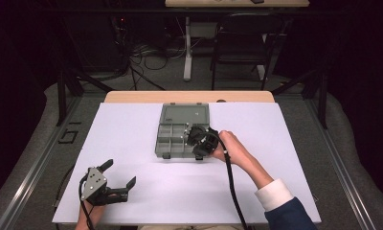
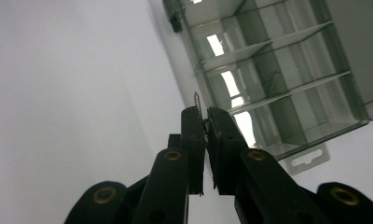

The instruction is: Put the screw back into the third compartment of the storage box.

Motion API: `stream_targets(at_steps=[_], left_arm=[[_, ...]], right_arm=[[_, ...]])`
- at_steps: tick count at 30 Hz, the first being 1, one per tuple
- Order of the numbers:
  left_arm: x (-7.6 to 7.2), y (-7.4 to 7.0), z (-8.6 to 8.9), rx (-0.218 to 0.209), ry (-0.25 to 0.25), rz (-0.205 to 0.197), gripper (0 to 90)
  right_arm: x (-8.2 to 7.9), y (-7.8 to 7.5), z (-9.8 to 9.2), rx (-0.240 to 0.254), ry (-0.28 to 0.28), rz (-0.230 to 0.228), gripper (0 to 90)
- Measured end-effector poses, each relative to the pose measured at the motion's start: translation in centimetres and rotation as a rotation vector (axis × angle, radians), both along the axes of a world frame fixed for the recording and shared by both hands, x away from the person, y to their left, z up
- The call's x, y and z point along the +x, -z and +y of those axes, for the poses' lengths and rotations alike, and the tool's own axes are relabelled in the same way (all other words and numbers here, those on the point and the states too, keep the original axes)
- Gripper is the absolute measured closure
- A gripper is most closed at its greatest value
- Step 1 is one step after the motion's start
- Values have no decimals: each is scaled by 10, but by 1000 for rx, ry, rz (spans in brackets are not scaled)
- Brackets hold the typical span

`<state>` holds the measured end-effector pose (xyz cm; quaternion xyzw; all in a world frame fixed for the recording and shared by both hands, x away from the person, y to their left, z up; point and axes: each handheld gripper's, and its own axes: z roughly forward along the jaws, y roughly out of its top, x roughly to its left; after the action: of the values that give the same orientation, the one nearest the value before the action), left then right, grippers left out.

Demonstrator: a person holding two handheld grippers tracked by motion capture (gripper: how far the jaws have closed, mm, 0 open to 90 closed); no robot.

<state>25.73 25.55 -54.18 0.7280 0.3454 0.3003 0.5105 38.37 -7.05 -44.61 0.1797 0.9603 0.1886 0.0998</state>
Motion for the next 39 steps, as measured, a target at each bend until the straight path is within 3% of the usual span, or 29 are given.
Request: stream_targets(at_steps=[7,22,26,39], left_arm=[[0,1,-1,-3,-3,1,0],[0,1,-1,-4,-2,2,0],[0,1,-1,-2,-1,1,0],[1,1,0,-3,0,4,0]], right_arm=[[12,-12,2,13,21,-12,858],[36,-21,7,34,76,-31,859],[41,-20,9,33,92,-52,858],[61,-16,13,13,138,-48,859]])
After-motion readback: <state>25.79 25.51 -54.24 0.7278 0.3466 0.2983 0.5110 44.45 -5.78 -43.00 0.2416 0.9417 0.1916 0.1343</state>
